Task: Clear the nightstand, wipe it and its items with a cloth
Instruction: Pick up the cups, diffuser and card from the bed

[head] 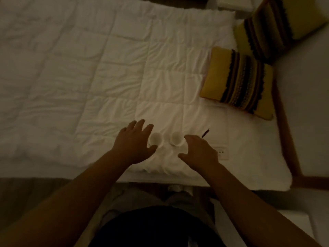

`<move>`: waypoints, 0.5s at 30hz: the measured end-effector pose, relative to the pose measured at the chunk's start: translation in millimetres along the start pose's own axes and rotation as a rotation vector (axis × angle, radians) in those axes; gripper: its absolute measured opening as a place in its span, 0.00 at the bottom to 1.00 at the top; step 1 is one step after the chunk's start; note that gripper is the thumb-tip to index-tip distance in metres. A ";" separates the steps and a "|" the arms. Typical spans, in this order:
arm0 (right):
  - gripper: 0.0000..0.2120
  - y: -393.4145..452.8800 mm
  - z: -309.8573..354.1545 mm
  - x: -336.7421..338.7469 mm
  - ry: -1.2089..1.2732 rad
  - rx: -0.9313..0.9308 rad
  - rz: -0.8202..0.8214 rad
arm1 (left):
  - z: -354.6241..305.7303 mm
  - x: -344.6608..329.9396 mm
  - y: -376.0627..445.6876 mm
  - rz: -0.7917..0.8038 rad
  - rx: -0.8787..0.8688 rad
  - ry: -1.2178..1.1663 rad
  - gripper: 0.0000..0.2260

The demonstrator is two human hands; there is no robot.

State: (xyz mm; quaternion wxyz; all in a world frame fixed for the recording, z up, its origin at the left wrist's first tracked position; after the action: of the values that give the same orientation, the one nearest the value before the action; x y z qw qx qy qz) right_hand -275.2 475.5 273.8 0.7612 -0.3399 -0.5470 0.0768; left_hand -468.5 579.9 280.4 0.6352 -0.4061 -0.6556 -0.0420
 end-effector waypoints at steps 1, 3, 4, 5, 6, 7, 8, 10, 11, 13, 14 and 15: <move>0.33 9.6 -5.6 -0.8 -0.013 0.015 0.008 | -5.5 -4.5 6.0 0.002 0.015 -0.019 0.36; 0.33 30.3 -21.2 -5.5 -0.022 0.045 0.043 | -16.6 -19.6 20.2 0.032 0.063 -0.055 0.36; 0.33 44.5 -29.9 -9.3 -0.026 0.061 0.063 | -21.3 -30.0 30.4 0.046 0.089 -0.075 0.36; 0.34 59.0 -37.8 -13.6 -0.033 0.070 0.080 | -25.7 -39.8 40.3 0.057 0.107 -0.089 0.35; 0.34 76.2 -45.2 -21.2 -0.038 0.079 0.099 | -29.3 -52.7 52.1 0.073 0.124 -0.100 0.34; 0.34 89.8 -49.4 -26.4 -0.045 0.092 0.109 | -32.2 -62.2 61.2 0.080 0.136 -0.109 0.33; 0.34 105.2 -53.2 -35.9 -0.045 0.104 0.118 | -33.8 -75.9 71.7 0.096 0.150 -0.119 0.33; 0.35 130.8 -55.3 -52.3 -0.036 0.115 0.124 | -34.4 -98.6 90.2 0.127 0.174 -0.145 0.33; 0.36 145.0 -56.8 -62.6 -0.033 0.110 0.125 | -33.4 -111.9 102.2 0.143 0.185 -0.158 0.34; 0.38 170.8 -56.2 -81.2 -0.042 0.104 0.112 | -29.7 -133.1 126.7 0.161 0.192 -0.156 0.36; 0.39 181.5 -55.4 -88.4 -0.053 0.101 0.095 | -27.9 -140.1 138.7 0.166 0.189 -0.140 0.38; 0.40 191.5 -55.1 -97.0 -0.066 0.100 0.082 | -26.1 -148.1 150.5 0.168 0.187 -0.131 0.40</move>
State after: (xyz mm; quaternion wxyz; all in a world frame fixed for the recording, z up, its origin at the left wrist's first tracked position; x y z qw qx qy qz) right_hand -215.4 549.2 73.5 0.7549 -0.3207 -0.5530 0.1464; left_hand -379.7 594.3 87.6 0.6272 -0.4007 -0.6605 0.0993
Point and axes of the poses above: each hand's wrist, its own y-axis towards the middle knuckle, its own x-axis out of the back of the hand, z = x × y, the point moved 4 cm from there along y, towards the middle knuckle, and after that the axes turned 11 degrees about z, right-handed, at the moved point
